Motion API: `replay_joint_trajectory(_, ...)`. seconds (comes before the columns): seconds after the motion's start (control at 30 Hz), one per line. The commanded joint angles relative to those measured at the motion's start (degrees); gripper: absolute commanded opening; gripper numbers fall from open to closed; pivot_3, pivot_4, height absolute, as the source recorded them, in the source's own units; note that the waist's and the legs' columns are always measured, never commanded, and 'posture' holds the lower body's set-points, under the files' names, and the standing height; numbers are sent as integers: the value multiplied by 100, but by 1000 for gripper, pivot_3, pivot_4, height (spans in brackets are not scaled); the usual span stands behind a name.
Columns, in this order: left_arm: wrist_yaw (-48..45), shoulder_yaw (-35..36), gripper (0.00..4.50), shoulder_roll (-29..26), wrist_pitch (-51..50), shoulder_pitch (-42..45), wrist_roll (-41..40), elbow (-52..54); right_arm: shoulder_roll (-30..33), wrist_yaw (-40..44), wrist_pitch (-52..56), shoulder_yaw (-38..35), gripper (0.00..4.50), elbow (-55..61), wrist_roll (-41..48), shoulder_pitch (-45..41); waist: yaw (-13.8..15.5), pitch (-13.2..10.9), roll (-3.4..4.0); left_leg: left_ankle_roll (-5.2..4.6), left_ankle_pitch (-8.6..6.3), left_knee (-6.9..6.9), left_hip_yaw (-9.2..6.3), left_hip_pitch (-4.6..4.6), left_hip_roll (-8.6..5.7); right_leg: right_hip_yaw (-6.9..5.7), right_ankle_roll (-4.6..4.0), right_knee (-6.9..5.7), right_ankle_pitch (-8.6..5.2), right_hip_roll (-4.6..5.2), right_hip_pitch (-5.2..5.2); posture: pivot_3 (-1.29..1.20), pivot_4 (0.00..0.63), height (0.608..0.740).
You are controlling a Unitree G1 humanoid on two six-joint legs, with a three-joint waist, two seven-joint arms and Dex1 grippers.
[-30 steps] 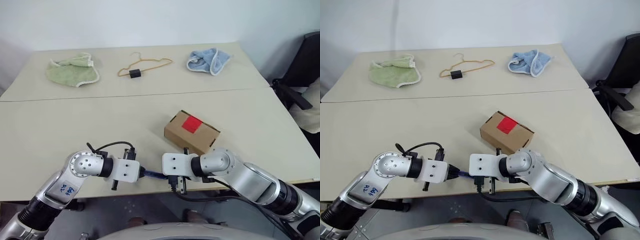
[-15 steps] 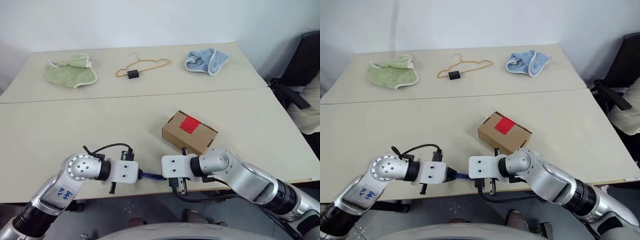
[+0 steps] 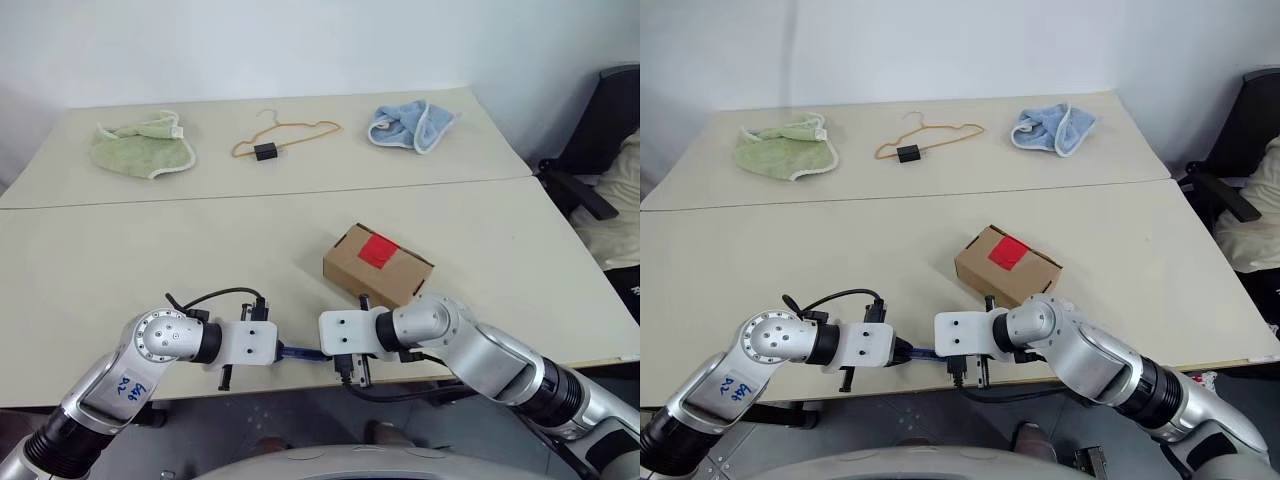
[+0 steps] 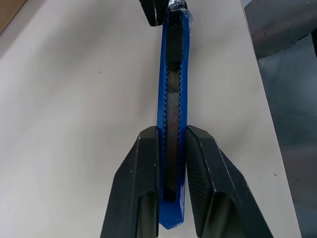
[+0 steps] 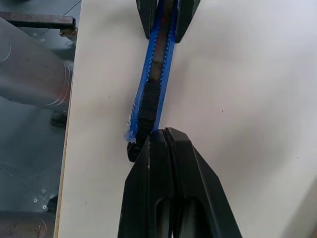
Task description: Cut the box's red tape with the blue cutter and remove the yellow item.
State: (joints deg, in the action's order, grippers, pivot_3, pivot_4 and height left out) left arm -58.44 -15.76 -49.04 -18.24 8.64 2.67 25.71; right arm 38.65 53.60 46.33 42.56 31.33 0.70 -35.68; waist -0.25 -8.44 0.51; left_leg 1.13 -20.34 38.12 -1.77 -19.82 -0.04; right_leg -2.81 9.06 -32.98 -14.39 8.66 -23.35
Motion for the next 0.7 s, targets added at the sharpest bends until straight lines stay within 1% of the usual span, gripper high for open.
replay_joint_trajectory(0.03,-178,-682,453,-107,-412,-382,395,-476,4,196,6,48,42,185,-30,-96,2,0,0,0,0,0,0,0,0,0,0,0,0,0,0,0,150,740)
replay_joint_trajectory(0.27,-154,-753,453,-40,-474,-321,431,-499,-94,292,118,-237,42,278,187,20,7,0,0,1,0,0,0,1,0,0,-2,-1,-1,0,0,0,150,740)
replay_joint_trajectory(0.7,-136,-806,453,23,-450,-316,464,-504,-144,275,60,-192,42,66,160,120,15,1,0,2,-3,-2,0,28,1,1,-10,1,-6,0,24,0,150,740)
